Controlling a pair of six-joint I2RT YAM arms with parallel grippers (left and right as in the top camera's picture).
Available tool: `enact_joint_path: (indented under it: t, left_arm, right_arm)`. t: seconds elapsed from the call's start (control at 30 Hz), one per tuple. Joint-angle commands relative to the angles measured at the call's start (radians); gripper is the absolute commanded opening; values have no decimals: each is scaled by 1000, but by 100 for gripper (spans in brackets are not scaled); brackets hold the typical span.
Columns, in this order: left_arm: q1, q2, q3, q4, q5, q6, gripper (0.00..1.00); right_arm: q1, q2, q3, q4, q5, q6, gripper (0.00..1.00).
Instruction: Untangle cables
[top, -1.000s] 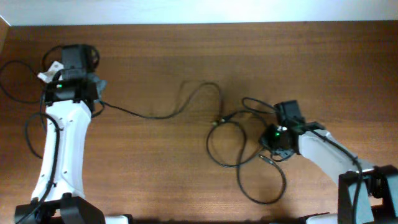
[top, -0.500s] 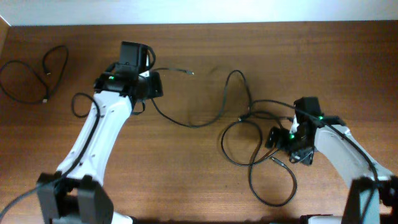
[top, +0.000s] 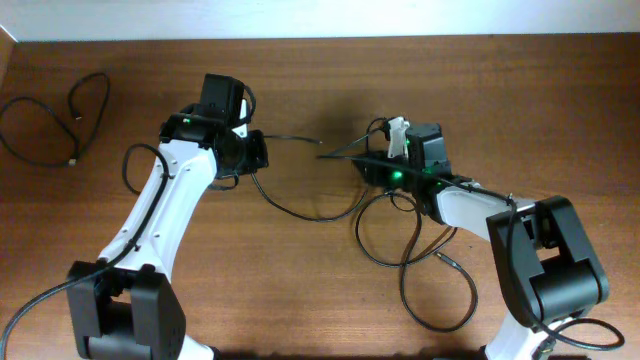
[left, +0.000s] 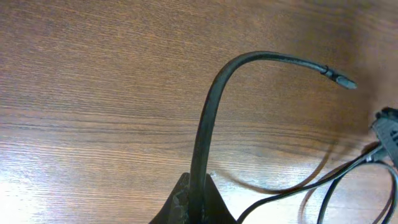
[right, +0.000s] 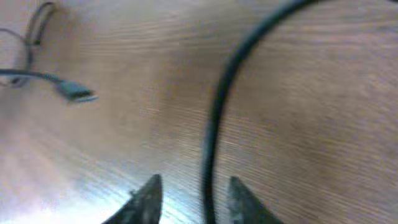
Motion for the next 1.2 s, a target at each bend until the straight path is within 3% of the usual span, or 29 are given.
enact_joint_path:
  t: [0.0,0.1,0.17,0.23,0.37,0.4,0.47,0.5,0.53,0.6,0.7,0.83,0.93,1.0,1.17]
  left_arm:
    - [6,2,2,40,-86,-166,0]
    - [39,2,2,123,-100,-375,0]
    - [45,2,2,164,-100,-388,0]
    - [43,2,2,168,-97,-228,0]
    - [47,2,2,159,180,471,0]
    - [50,2,2,140,267,592,0]
    - [55,2,2,137,390,603,1]
    - [55,2,2,137,396,556,17]
    - [55,2,2,137,397,471,25]
    - [55,2,2,134,397,286,22]
    - [55,2,2,106,397,-2,36]
    - [55,2,1,24,397,-163,53]
    - [53,22,0,12,394,-235,54]
    - [52,72,0,10,398,-378,57]
    - [47,137,0,19,510,-449,34]
  right_arm:
    - [7,-78,18,17,-254,-2,4]
    - [72,-143,18,17,-477,-3,4]
    - [163,-144,18,17,-590,-55,4]
    - [235,-144,18,20,-607,-101,4]
    - [246,-144,18,18,-634,-103,4]
    - [245,-144,18,16,-653,-103,4]
    - [245,-144,18,16,-676,-104,4]
    - [245,-144,18,16,-657,-104,4]
    - [246,-144,18,16,-620,-104,4]
    - [246,-144,18,16,-551,-104,4]
    - [246,-144,18,0,-420,-104,4]
    - [246,-144,18,1,-415,-113,4]
    - [246,-144,18,0,-415,-112,4]
    - [247,-144,18,0,-415,-112,4]
    - [246,-144,18,0,-415,-112,4]
